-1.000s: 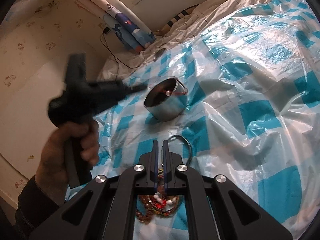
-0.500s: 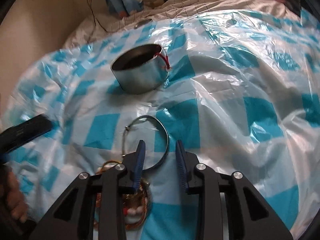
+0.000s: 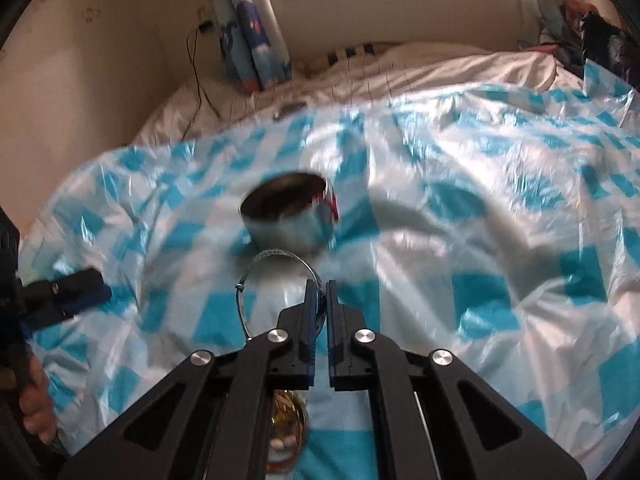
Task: Organize jewelry
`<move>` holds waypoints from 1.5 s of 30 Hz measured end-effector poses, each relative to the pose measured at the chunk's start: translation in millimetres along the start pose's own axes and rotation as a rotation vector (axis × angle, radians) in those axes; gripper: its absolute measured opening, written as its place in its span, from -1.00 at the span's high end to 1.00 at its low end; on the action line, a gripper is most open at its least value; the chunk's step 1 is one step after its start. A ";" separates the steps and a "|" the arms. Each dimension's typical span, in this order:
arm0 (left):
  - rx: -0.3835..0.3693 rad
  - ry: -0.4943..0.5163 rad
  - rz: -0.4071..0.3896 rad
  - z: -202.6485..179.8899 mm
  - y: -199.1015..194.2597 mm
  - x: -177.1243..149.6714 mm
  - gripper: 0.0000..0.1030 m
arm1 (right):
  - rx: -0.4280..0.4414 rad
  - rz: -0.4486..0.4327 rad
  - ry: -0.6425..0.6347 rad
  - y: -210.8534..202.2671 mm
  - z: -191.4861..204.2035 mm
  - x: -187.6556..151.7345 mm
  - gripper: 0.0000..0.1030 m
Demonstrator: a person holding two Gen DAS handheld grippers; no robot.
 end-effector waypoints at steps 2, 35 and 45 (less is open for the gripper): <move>-0.002 -0.008 -0.010 1.5 -3.1 2.6 -0.27 | 0.020 -0.004 0.004 6.4 4.1 13.2 0.90; -0.005 -0.010 0.000 0.5 0.7 4.6 -0.38 | 0.520 0.086 0.923 118.4 -83.5 21.8 0.43; -0.001 0.000 0.002 -2.1 2.3 4.1 -0.39 | 0.402 -0.012 0.808 121.4 -89.3 57.9 0.80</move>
Point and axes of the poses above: each gripper's, at about its wrist camera, not at the fingertips, and y roughly the way its jaws point, z to its left, x to its top, the point moved 6 cm from there along y, roughly the way its jaws point, and after that the axes turned 10 degrees about x, right-handed, at the moved point
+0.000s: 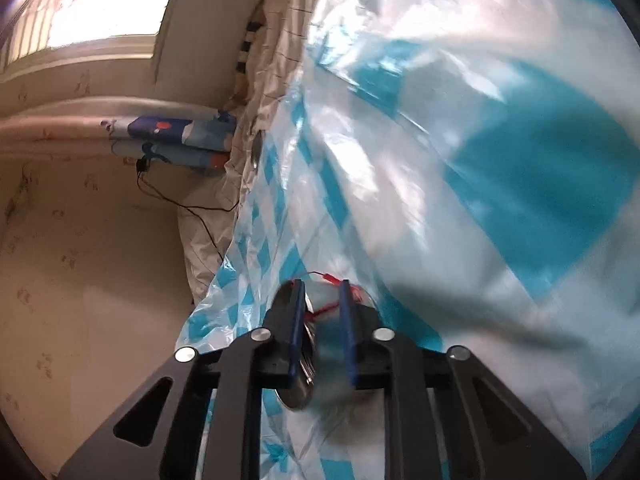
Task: Organize jewelry
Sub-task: 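Carry the gold bangle into the silver tin and open the right tool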
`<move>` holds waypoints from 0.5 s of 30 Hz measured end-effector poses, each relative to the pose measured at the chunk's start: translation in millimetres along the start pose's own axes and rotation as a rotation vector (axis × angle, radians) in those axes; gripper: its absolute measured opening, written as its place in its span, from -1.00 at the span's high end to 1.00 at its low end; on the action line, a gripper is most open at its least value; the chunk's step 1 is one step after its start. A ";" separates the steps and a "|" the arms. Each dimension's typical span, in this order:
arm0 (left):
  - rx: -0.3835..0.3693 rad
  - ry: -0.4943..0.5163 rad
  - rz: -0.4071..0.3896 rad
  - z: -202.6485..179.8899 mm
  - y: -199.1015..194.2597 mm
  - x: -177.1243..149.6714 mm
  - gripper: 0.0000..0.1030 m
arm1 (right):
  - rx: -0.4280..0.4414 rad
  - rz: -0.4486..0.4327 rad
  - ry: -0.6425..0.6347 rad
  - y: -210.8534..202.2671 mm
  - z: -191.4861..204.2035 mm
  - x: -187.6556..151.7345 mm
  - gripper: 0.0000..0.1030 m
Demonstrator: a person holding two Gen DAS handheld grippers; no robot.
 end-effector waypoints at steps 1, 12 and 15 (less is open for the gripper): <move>0.000 -0.001 0.000 0.0 0.0 0.0 -0.39 | -0.003 0.002 -0.028 0.5 5.6 1.4 0.83; -0.001 0.003 -0.005 -1.3 -1.9 0.4 -0.41 | 0.016 0.047 0.178 -3.4 -20.6 -9.6 0.18; 0.000 0.001 -0.002 -1.4 -0.7 0.3 -0.42 | 0.035 0.054 0.214 4.3 -26.1 -10.4 0.18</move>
Point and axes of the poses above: each gripper's, at about its wrist camera, not at the fingertips, and y roughly the way its jaws point, z to its left, x to its top, the point moved 6 cm from there along y, roughly the way its jaws point, and after that the axes turned 10 degrees about x, right-handed, at the moved point
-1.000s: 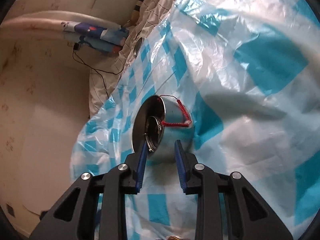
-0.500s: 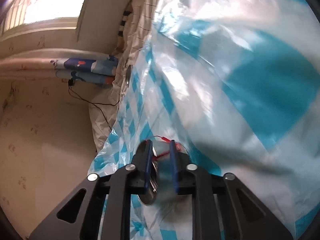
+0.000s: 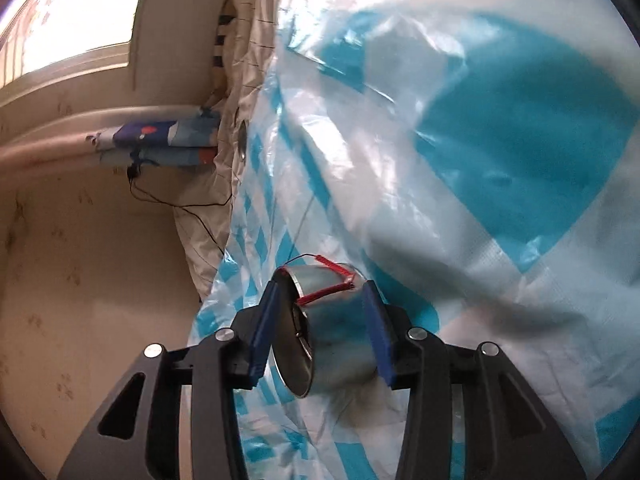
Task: Organize jewelry
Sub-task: 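Carry the gold bangle into the silver tin and open the right tool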
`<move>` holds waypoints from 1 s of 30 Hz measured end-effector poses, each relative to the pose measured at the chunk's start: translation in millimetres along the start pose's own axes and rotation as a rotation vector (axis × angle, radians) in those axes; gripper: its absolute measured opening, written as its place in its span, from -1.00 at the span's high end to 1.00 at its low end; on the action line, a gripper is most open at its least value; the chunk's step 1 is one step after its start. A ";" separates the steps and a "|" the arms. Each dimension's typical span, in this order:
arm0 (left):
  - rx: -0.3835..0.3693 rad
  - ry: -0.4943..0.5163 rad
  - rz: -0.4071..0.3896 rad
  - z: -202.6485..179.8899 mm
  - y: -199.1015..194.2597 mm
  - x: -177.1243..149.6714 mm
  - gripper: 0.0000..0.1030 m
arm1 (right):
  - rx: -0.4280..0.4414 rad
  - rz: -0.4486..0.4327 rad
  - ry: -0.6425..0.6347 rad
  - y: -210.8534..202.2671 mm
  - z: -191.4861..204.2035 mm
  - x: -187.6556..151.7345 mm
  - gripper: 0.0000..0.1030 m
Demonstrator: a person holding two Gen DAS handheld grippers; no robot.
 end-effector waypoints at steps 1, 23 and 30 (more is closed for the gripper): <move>0.001 0.002 0.001 -0.7 0.5 -0.1 -0.42 | 0.004 0.003 0.001 3.8 0.8 0.4 0.18; 0.005 0.005 0.000 -3.1 1.4 -1.2 -0.46 | -0.292 0.185 -0.613 47.3 73.4 -51.7 0.88; 0.004 0.005 -0.014 0.0 -5.1 1.1 -0.48 | -0.283 0.034 -0.582 -9.9 70.3 -46.6 0.18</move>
Point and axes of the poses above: each gripper's, at about its wrist camera, not at the fingertips, and y roughly the way its jaws point, z to its left, x to its top, the point moved 6 cm from there along y, roughly the way its jaws point, and after that the axes turned 10 degrees about x, right-handed, at the moved point
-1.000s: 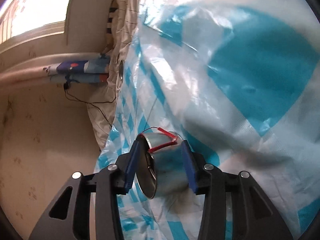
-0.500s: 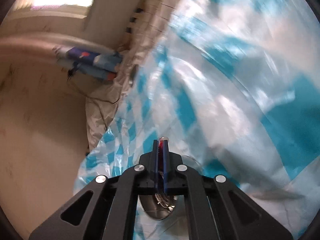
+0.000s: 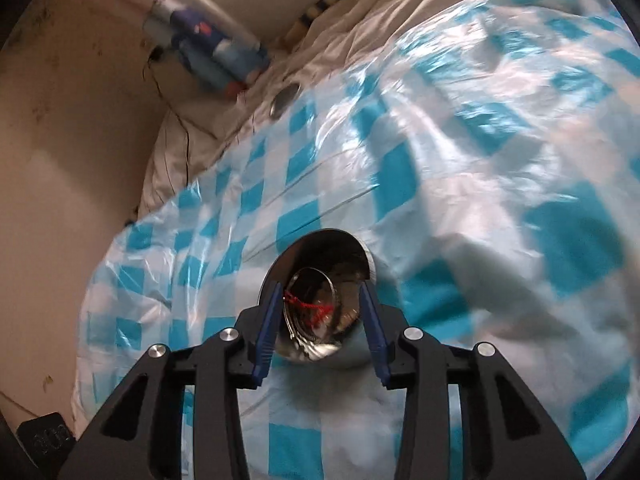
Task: Organize jewelry
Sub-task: 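Carry the gold bangle into the silver tin and open the right tool, then move both tools back to the remaining amber bead bracelets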
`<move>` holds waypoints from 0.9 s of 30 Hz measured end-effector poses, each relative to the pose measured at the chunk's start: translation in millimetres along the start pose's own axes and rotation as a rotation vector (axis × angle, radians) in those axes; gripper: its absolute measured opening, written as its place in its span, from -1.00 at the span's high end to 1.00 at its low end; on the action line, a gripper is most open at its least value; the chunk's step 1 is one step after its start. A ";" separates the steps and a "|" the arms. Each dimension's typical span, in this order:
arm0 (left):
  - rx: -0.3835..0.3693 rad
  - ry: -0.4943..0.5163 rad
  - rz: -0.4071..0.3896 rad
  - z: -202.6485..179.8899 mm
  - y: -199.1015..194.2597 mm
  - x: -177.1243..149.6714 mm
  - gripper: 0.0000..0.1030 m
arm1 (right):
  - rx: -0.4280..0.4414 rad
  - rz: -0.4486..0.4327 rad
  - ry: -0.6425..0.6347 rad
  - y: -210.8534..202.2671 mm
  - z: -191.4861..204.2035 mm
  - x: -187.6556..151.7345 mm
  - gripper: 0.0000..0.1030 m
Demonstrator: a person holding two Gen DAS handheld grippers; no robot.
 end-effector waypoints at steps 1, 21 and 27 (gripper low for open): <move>0.001 0.001 0.000 0.2 -0.3 -0.1 -0.48 | -0.007 -0.013 -0.001 -9.7 -2.4 -5.0 0.14; -0.060 0.237 0.190 -50.3 33.6 -72.1 -0.50 | -0.069 0.048 -0.056 -110.9 -34.6 -143.2 -0.08; -0.011 0.370 0.230 -54.0 41.1 -98.6 -0.50 | -0.060 0.049 -0.033 -110.3 -40.3 -143.1 -0.08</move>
Point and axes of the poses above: each gripper's, at about its wrist camera, not at the fingertips, and y roughly the way its jaws point, z to its left, x to its top, the point moved 6 cm from there along y, roughly the way its jaws point, and after that the axes turned 10 degrees about x, right-handed, at the moved point
